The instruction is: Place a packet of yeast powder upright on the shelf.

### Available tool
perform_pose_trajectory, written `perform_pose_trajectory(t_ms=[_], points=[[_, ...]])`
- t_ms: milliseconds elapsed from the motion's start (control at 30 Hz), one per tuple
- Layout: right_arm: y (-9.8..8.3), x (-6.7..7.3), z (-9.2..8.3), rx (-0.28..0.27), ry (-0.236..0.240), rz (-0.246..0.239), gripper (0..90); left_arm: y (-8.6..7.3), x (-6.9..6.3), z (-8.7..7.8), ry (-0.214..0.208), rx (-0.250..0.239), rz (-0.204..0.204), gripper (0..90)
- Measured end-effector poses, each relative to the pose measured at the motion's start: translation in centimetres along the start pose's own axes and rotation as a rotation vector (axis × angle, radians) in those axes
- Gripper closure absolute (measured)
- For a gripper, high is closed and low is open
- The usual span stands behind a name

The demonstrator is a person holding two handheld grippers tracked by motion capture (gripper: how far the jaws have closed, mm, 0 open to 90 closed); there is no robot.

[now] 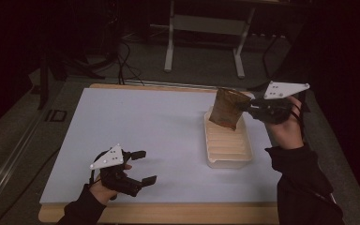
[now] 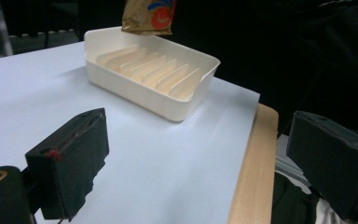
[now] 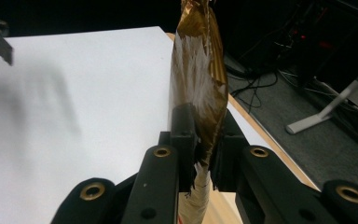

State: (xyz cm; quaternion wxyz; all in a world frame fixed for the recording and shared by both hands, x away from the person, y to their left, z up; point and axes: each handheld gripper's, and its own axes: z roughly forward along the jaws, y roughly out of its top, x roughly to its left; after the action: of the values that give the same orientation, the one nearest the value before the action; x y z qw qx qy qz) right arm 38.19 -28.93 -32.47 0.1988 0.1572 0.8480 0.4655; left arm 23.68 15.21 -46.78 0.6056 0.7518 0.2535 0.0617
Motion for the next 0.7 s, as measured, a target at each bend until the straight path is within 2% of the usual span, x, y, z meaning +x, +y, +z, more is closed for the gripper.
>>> perform_pose_trajectory(t_ms=[67,233,367,500,700], points=[[-0.1,-0.2,0.1,0.003,0.000,0.000,81.9,-0.1,0.1,-0.2,0.007,-0.010,-0.008,6.5],[-0.6,-1.9,1.1,0.031,-0.011,-0.016,81.8,-0.4,0.2,-0.5,0.020,-0.017,-0.011,6.5],[-1.4,-3.2,2.2,0.045,0.001,-0.024,81.8,-0.6,0.4,-0.6,0.021,-0.017,-0.026,6.5],[-2.2,-3.9,3.5,0.073,-0.017,-0.034,81.8,-0.8,0.6,-0.6,0.026,-0.016,-0.037,6.5],[-2.9,-4.3,5.1,0.102,0.026,-0.015,81.8,-1.0,0.9,-0.8,0.030,-0.023,-0.056,6.5]])
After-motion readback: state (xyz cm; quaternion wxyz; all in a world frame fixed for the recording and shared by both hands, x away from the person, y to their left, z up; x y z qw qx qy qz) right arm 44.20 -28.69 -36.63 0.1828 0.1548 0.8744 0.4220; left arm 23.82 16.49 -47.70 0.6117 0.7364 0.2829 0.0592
